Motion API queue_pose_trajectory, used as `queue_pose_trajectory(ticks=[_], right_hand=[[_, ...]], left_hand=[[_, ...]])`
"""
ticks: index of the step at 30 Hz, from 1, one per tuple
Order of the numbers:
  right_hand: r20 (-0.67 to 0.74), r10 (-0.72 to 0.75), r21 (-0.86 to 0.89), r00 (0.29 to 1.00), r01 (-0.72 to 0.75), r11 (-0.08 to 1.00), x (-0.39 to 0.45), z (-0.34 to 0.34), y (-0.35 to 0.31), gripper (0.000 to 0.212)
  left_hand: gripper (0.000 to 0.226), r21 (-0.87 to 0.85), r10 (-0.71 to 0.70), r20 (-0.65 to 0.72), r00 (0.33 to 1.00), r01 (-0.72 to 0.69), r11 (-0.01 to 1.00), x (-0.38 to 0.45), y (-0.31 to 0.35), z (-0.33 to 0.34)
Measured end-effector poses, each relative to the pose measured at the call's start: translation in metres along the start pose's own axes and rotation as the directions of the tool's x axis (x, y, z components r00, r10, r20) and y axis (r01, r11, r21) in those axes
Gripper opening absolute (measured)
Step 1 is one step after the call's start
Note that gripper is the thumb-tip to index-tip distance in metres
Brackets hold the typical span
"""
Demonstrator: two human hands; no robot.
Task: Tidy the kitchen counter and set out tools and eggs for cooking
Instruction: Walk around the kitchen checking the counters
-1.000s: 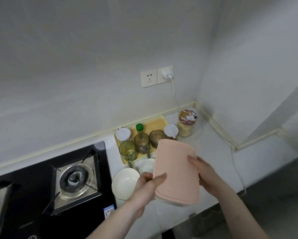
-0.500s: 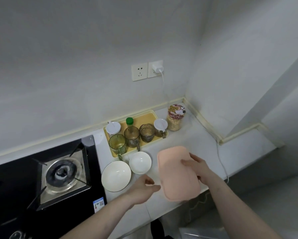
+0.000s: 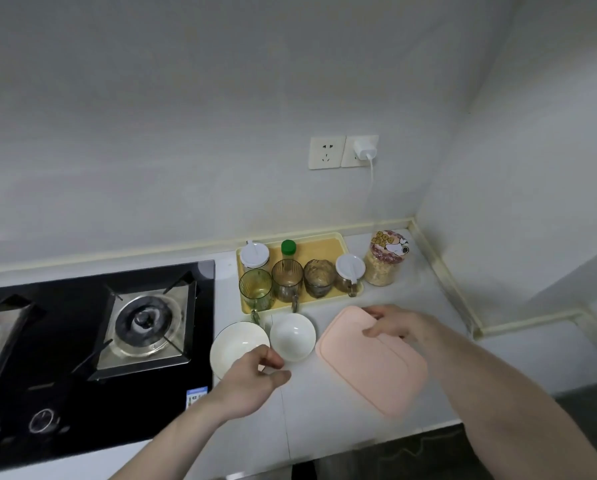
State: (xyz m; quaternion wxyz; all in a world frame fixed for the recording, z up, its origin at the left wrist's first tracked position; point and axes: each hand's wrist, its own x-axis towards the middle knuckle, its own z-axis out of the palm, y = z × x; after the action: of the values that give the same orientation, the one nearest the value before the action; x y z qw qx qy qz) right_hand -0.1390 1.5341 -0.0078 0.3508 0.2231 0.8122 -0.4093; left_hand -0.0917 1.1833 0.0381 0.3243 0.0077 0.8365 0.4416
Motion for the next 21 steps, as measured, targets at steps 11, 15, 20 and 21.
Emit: queue_pose_trajectory(ticks=[11, 15, 20, 21], right_hand=[[0.028, 0.011, -0.195, 1.0, -0.005, 0.981, 0.046, 0.002, 0.005, 0.053], [0.011, -0.058, -0.25, 0.998, 0.059, 0.967, 0.038, 0.005, -0.004, 0.07], [0.015, -0.109, -0.683, 0.994, 0.089, 0.725, 0.013, 0.044, -0.032, 0.156], [0.007, -0.097, -0.765, 0.995, 0.068, 0.641, 0.01, 0.054, -0.035, 0.161]], left_hand=[[0.017, -0.083, 0.0, -0.095, 0.995, -0.008, 0.997, -0.006, 0.012, -0.008], [0.017, -0.077, -0.005, -0.1, 0.995, -0.002, 0.997, -0.002, 0.017, -0.009], [0.02, -0.102, -0.021, -0.08, 0.997, 0.013, 0.995, 0.003, 0.018, -0.014], [0.022, -0.114, -0.029, -0.08, 0.996, 0.019, 0.993, 0.004, 0.017, -0.015]])
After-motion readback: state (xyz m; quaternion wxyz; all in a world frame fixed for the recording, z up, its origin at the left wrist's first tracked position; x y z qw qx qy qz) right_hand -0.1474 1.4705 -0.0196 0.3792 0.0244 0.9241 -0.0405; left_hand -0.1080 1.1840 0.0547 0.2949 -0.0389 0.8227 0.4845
